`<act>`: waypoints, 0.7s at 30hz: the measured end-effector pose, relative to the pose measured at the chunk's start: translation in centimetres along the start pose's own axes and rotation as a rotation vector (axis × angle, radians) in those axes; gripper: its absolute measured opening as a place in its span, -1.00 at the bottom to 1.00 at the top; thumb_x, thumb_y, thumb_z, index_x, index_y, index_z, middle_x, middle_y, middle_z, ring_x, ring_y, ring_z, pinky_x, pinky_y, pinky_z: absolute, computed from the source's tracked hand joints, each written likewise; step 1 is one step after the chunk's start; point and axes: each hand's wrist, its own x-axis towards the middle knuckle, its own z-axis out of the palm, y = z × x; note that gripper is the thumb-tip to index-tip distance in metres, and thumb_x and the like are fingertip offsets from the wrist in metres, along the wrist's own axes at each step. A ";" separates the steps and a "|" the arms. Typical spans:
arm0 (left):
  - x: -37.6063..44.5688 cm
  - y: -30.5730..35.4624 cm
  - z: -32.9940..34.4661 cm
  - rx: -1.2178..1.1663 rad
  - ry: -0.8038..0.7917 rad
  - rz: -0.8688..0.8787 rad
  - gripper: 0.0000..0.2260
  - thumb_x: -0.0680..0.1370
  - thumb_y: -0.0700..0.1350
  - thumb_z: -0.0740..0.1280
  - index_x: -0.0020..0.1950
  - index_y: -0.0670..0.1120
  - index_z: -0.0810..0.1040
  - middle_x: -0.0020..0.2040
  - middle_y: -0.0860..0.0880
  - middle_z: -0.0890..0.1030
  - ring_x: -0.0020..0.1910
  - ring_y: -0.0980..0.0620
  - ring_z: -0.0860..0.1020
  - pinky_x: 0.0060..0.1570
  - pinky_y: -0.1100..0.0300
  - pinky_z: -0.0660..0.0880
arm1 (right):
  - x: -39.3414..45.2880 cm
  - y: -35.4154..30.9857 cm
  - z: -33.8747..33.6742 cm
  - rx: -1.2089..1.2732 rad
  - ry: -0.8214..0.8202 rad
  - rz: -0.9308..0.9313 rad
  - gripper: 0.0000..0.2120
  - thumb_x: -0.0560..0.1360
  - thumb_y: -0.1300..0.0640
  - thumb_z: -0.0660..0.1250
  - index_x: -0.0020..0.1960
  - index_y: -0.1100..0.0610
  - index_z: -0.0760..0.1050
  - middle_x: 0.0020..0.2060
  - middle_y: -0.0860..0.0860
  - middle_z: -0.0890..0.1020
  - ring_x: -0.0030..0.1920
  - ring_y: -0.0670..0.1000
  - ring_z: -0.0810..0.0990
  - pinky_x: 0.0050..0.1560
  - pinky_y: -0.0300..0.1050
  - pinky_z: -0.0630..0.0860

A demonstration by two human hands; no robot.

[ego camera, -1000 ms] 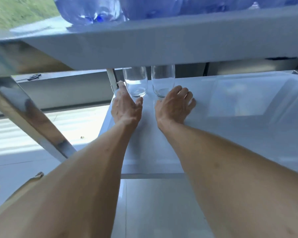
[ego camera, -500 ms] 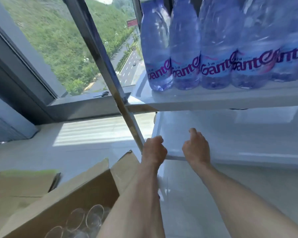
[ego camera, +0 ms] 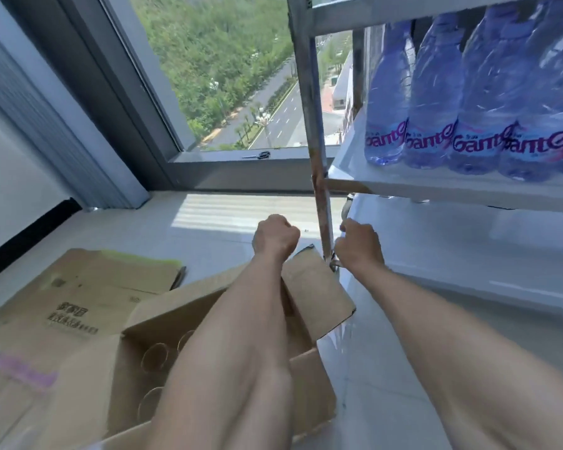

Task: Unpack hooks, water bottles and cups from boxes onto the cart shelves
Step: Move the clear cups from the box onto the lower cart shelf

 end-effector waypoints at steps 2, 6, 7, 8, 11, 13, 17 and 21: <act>-0.3 -5.2 -1.3 0.165 -0.048 -0.133 -0.81 0.49 -0.15 0.24 0.02 -0.14 0.59 0.01 -0.14 0.64 -0.02 -0.15 0.59 -0.13 0.15 0.46 | -0.5 -2.0 0.1 -0.013 -0.011 -0.063 -0.78 0.47 0.23 0.22 0.08 0.21 0.54 -0.07 0.23 0.60 -0.03 0.28 0.58 -0.19 -0.10 0.40; -2.0 -14.5 -2.0 0.248 -0.087 -0.377 -0.77 0.52 -0.13 0.31 0.15 -0.15 0.56 0.20 -0.16 0.60 0.19 -0.16 0.57 0.07 0.10 0.51 | -1.9 -6.5 3.5 -0.042 -0.080 -0.248 -0.79 0.49 0.21 0.26 0.08 0.21 0.55 -0.08 0.20 0.63 -0.12 0.20 0.57 -0.21 -0.12 0.44; -2.5 -16.2 -1.5 0.239 -0.097 -0.416 -0.77 0.50 -0.13 0.33 0.14 -0.15 0.57 0.20 -0.16 0.61 0.19 -0.15 0.58 0.10 0.10 0.52 | -2.4 -7.5 4.8 -0.057 -0.131 -0.280 -0.78 0.48 0.20 0.26 0.10 0.20 0.55 -0.06 0.19 0.62 -0.10 0.19 0.58 -0.18 -0.08 0.51; -3.0 -17.6 -0.9 0.227 -0.118 -0.452 -0.74 0.48 -0.12 0.35 0.15 -0.15 0.58 0.20 -0.17 0.62 0.19 -0.15 0.59 0.12 0.10 0.53 | -2.9 -8.3 6.4 -0.079 -0.203 -0.298 -0.77 0.48 0.20 0.26 0.11 0.18 0.55 -0.03 0.18 0.61 -0.06 0.19 0.59 -0.11 -0.05 0.56; -5.0 -20.3 1.8 0.144 -0.161 -0.574 -0.58 0.46 -0.05 0.41 0.28 -0.17 0.53 0.26 -0.17 0.59 0.25 -0.14 0.56 0.16 0.11 0.50 | -5.6 -9.7 11.5 -0.213 -0.502 -0.319 -0.76 0.44 0.17 0.33 0.10 0.16 0.53 0.05 0.17 0.59 0.03 0.19 0.60 -0.07 -0.07 0.54; -5.9 -20.9 3.7 0.053 -0.081 -0.668 -0.42 0.46 0.00 0.44 0.39 -0.23 0.38 0.28 -0.19 0.56 0.27 -0.15 0.55 0.18 0.08 0.48 | -7.7 -9.1 14.7 -0.308 -0.697 -0.267 -0.65 0.38 0.13 0.42 0.13 0.15 0.48 0.10 0.15 0.58 0.07 0.18 0.59 -0.10 -0.06 0.50; -5.6 -21.3 5.3 -0.103 0.122 -0.762 -0.23 0.45 0.05 0.46 0.46 -0.28 0.17 0.25 -0.24 0.57 0.24 -0.21 0.56 0.14 0.04 0.48 | -10.8 -6.1 19.2 -0.303 -0.845 -0.179 -0.11 0.36 0.20 0.47 0.55 0.06 0.06 0.20 0.18 0.52 0.18 0.21 0.55 0.09 0.06 0.55; -3.7 -22.2 5.0 -0.137 0.148 -0.801 -0.20 0.43 0.00 0.49 0.49 -0.28 0.15 0.28 -0.28 0.53 0.26 -0.24 0.53 0.15 0.01 0.48 | -10.9 -4.7 21.0 -0.251 -0.735 -0.157 0.00 0.37 0.26 0.43 0.59 0.02 -0.12 0.13 0.19 0.58 0.13 0.21 0.58 0.05 0.02 0.50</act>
